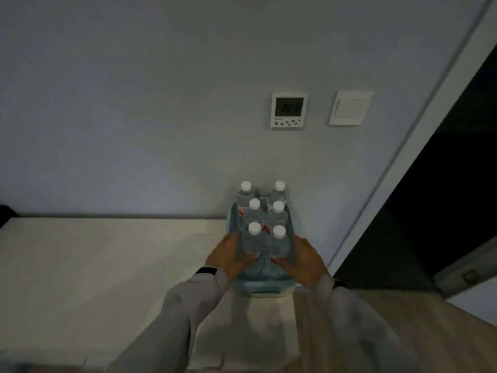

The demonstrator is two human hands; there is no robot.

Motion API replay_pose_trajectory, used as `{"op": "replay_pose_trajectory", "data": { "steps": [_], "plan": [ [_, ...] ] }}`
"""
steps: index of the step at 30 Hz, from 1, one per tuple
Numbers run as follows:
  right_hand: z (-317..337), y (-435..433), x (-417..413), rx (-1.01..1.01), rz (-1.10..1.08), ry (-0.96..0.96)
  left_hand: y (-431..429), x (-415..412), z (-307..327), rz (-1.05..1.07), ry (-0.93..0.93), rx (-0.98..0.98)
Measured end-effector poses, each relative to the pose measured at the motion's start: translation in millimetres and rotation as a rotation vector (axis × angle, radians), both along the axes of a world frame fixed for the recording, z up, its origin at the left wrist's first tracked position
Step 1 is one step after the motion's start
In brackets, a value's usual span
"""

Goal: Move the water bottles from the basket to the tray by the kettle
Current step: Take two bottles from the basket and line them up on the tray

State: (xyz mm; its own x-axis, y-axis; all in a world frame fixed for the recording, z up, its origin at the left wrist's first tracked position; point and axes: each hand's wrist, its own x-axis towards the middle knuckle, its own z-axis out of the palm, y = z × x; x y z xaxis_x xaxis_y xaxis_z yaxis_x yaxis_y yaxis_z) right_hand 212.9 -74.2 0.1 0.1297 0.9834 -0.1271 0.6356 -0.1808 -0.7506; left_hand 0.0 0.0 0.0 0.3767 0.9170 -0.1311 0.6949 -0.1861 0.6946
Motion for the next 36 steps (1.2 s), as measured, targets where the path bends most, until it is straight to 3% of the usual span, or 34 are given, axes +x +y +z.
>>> {"op": "replay_pose_trajectory", "data": {
  "steps": [8, 14, 23, 36],
  "plan": [
    [-30.5, 12.9, -43.4, 0.104, -0.365, 0.198, -4.9, 28.2, -27.9, 0.231, -0.188, -0.048],
    [-48.2, 23.1, -48.1, 0.113, -0.487, 0.160, -2.0, 31.5, -38.4, 0.306, -0.261, -0.032],
    [-46.0, 18.9, -35.8, 0.174, -0.449, 0.130, -11.7, 27.3, -21.5, 0.342, -0.288, 0.062],
    [87.0, 7.3, -45.4, 0.477, -0.201, 0.155, -22.0, -21.5, 80.6, 0.382, -0.384, 0.334]
  ]
}}
